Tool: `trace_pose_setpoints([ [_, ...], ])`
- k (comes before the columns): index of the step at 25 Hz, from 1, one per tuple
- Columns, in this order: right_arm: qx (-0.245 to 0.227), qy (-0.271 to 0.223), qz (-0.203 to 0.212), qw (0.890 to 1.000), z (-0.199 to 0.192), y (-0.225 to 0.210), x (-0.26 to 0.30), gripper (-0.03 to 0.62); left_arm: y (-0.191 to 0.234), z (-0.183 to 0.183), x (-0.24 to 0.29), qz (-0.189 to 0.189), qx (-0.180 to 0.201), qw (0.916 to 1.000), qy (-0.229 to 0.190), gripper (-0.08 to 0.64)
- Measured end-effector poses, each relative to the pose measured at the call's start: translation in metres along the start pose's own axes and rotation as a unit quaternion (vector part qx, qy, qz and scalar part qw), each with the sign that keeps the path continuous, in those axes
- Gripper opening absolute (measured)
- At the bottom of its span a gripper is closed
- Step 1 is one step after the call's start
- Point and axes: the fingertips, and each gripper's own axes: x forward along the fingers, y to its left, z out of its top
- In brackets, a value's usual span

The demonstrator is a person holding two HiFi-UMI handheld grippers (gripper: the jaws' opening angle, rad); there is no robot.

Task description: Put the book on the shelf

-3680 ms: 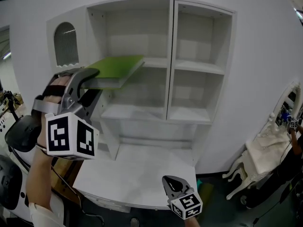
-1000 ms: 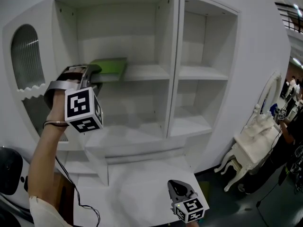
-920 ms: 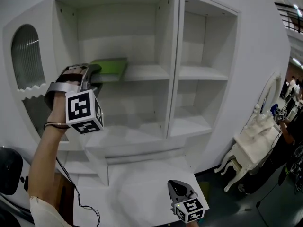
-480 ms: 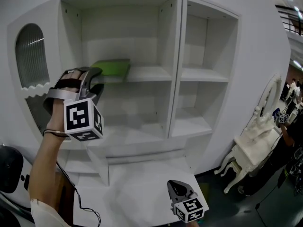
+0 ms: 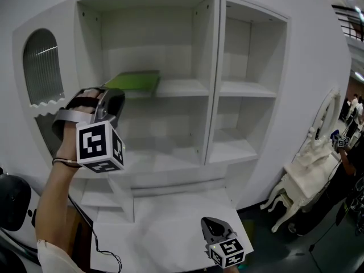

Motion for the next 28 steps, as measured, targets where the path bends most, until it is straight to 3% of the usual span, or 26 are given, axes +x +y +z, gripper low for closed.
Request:
trace_pose_setpoints([
  [28, 0.010, 0.000, -0.013, 1.000, -0.004, -0.013, 0.002, 0.012, -0.008, -0.020, 0.041, -0.015, -0.003, 0.9991, 0.040, 0.015],
])
